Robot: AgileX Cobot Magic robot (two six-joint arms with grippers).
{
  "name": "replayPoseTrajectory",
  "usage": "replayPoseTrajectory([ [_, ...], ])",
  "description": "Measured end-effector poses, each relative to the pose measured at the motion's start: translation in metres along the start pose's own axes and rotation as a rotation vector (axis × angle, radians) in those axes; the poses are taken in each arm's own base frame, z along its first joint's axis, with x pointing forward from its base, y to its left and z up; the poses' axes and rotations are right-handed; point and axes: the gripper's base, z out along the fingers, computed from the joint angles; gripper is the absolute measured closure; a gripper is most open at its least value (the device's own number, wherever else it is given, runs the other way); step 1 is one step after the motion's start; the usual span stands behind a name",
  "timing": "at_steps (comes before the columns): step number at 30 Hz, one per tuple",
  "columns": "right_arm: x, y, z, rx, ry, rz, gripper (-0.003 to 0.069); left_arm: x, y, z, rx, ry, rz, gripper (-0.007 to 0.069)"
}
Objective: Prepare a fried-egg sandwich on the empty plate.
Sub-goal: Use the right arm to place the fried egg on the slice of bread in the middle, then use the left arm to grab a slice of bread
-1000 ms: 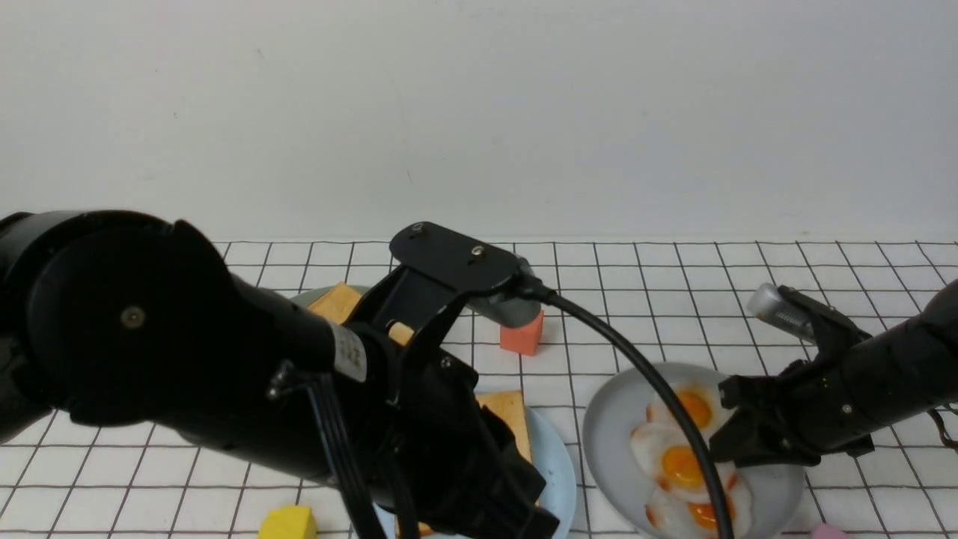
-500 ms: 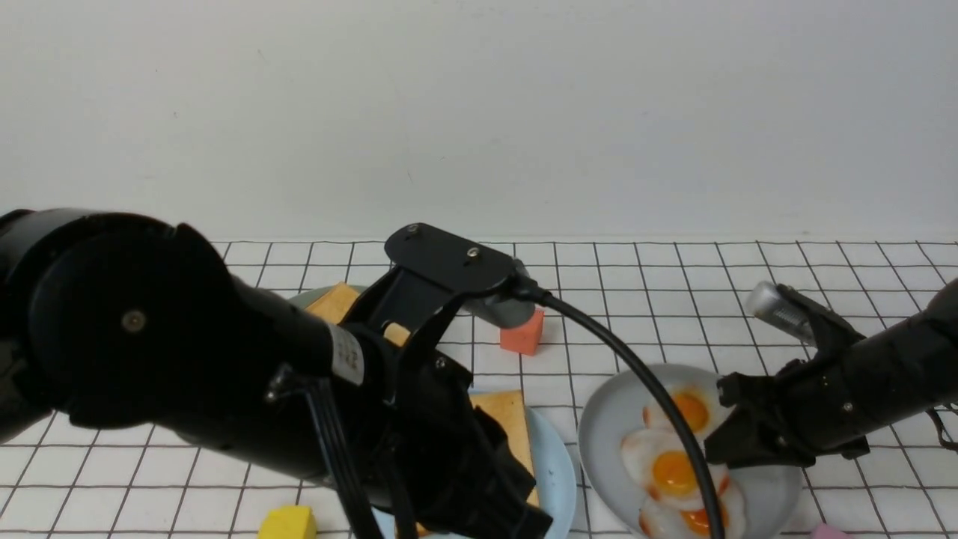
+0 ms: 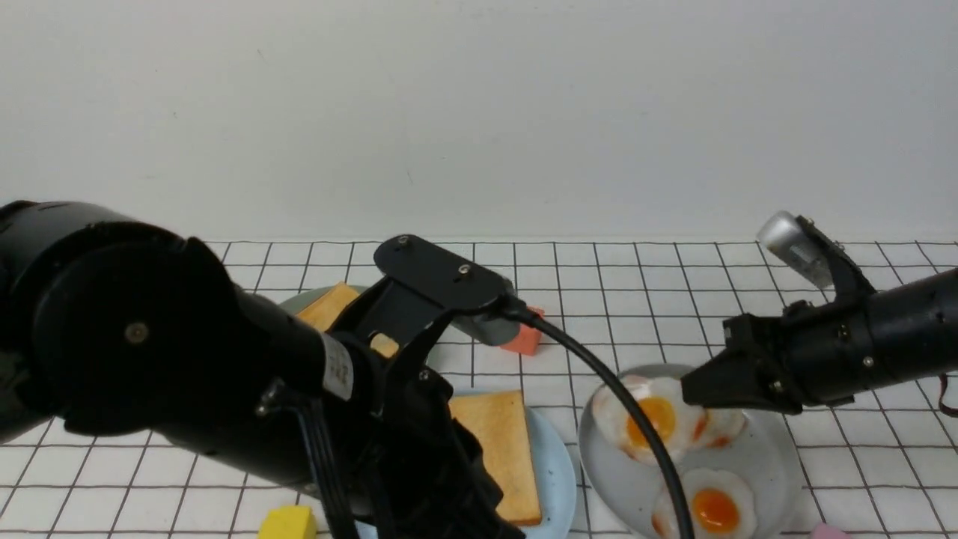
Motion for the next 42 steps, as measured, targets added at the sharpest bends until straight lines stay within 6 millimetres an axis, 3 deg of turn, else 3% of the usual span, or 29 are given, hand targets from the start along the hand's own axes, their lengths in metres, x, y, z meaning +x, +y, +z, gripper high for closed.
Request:
replayPoseTrajectory([
  [4,0.003,0.020,0.013,-0.098,0.003,-0.042,0.0594,0.003,0.009,-0.004,-0.050,0.032,-0.024,0.0638],
  [9,0.009,0.047,0.061,-0.192,0.098,-0.109,0.0594,0.007,0.031,-0.032,-0.150,-0.014,-0.097,0.0638],
  [13,0.004,0.052,0.100,-0.195,0.147,-0.132,0.0594,0.013,0.047,-0.051,-0.204,-0.020,-0.161,0.0638],
  [18,-0.008,0.045,0.122,-0.135,0.117,-0.132,0.0580,0.018,0.057,-0.059,-0.232,-0.003,-0.210,0.0638],
  [20,-0.011,0.041,0.125,-0.096,0.110,-0.142,0.0533,0.019,0.058,-0.060,-0.236,-0.001,-0.216,0.0638],
  [22,-0.011,0.040,0.124,-0.074,0.124,-0.170,0.0430,0.019,0.058,-0.060,-0.236,-0.005,-0.217,0.0638],
  [26,-0.010,0.049,0.110,-0.061,0.159,-0.258,0.0228,0.013,0.061,-0.057,-0.240,-0.053,-0.214,0.0638],
  [27,-0.011,0.050,0.109,-0.059,0.158,-0.263,0.0219,0.012,0.061,-0.056,-0.240,-0.056,-0.214,0.0638],
  [28,-0.012,0.058,0.097,-0.056,0.158,-0.302,0.0158,0.009,0.064,-0.051,-0.244,-0.072,-0.214,0.0638],
  [31,-0.014,0.077,0.067,-0.028,0.139,-0.364,0.0089,0.003,0.072,-0.032,-0.252,-0.094,-0.239,0.0638],
  [33,-0.015,0.090,0.037,0.025,0.117,-0.412,0.0074,0.002,0.084,-0.013,-0.261,-0.070,-0.290,0.0638],
  [34,-0.015,0.091,0.034,0.032,0.115,-0.416,0.0074,0.002,0.085,-0.013,-0.261,-0.074,-0.296,0.0638],
  [37,-0.010,0.105,-0.013,0.179,0.093,-0.451,0.0092,0.005,0.128,0.016,-0.271,-0.015,-0.513,0.0638],
  [38,-0.010,0.106,-0.016,0.188,0.089,-0.451,0.0094,0.005,0.128,0.018,-0.271,-0.009,-0.515,0.0638],
  [39,-0.005,0.109,-0.030,0.237,0.082,-0.440,0.0107,0.007,0.149,0.022,-0.258,-0.004,-0.625,0.0638],
  [42,0.011,0.115,-0.049,0.295,0.068,-0.436,0.0125,0.013,0.188,0.023,-0.208,-0.032,-0.855,0.0638],
])
